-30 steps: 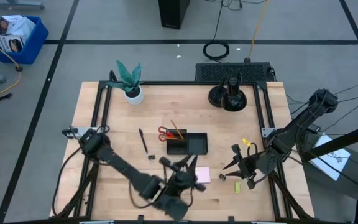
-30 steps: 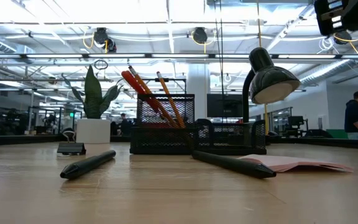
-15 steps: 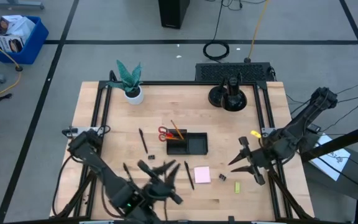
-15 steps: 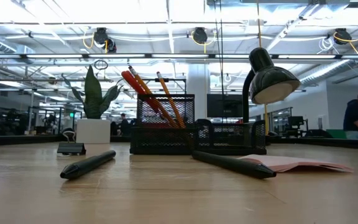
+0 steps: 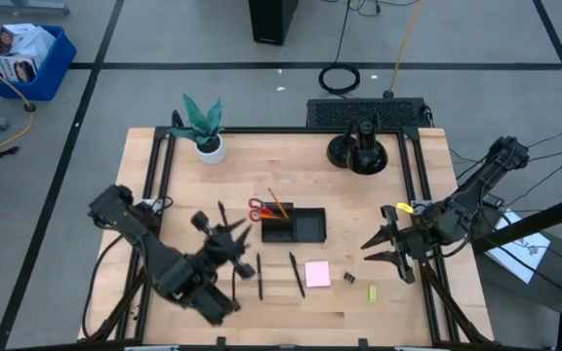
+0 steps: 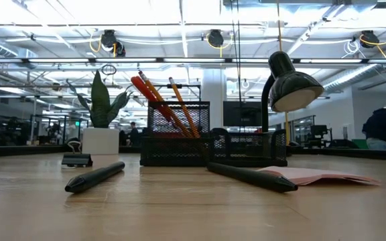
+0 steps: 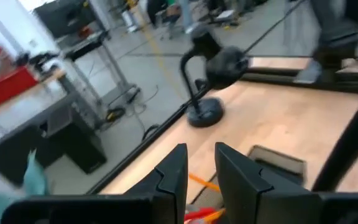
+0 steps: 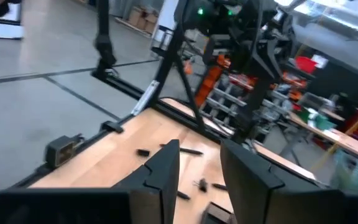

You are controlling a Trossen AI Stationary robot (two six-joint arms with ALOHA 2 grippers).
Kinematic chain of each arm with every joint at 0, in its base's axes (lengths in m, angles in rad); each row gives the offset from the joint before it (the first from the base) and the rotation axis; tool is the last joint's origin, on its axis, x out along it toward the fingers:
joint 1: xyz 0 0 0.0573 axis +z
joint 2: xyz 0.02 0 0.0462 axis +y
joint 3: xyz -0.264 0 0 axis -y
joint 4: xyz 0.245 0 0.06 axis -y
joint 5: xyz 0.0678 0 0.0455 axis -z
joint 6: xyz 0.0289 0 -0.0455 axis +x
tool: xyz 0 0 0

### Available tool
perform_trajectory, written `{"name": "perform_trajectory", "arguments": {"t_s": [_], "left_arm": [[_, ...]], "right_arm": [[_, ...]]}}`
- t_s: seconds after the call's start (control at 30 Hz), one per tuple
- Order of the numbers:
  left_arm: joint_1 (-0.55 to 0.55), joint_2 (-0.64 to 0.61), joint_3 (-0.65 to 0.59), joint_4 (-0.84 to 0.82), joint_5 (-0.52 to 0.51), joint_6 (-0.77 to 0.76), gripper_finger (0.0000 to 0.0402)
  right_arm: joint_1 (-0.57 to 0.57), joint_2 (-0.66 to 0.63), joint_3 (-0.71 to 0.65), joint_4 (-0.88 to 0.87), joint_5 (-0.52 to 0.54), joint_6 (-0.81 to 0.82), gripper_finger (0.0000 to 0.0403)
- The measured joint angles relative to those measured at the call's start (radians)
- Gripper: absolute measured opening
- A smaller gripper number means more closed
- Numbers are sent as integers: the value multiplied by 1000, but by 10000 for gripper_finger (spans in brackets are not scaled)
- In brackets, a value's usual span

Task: Pick and place office supplies into organizer
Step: Put the top left black pen into the desk organizer

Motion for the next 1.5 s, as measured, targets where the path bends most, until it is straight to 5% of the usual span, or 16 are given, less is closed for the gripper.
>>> {"name": "perform_trajectory", "arguments": {"t_s": [0.63,0.83,1.03,1.5], "left_arm": [[-18,-527,-651,-4,159,-417,88],[-18,-675,-823,-2,225,-540,88],[-18,-712,-882,5,322,-628,88],[-10,-711,-882,20,464,-617,88]], "right_arm": [[2,-18,0,10,4,36,112],[1,-18,0,14,128,15,112],[1,-18,0,17,210,9,112],[1,-18,0,52,210,48,112]]}}
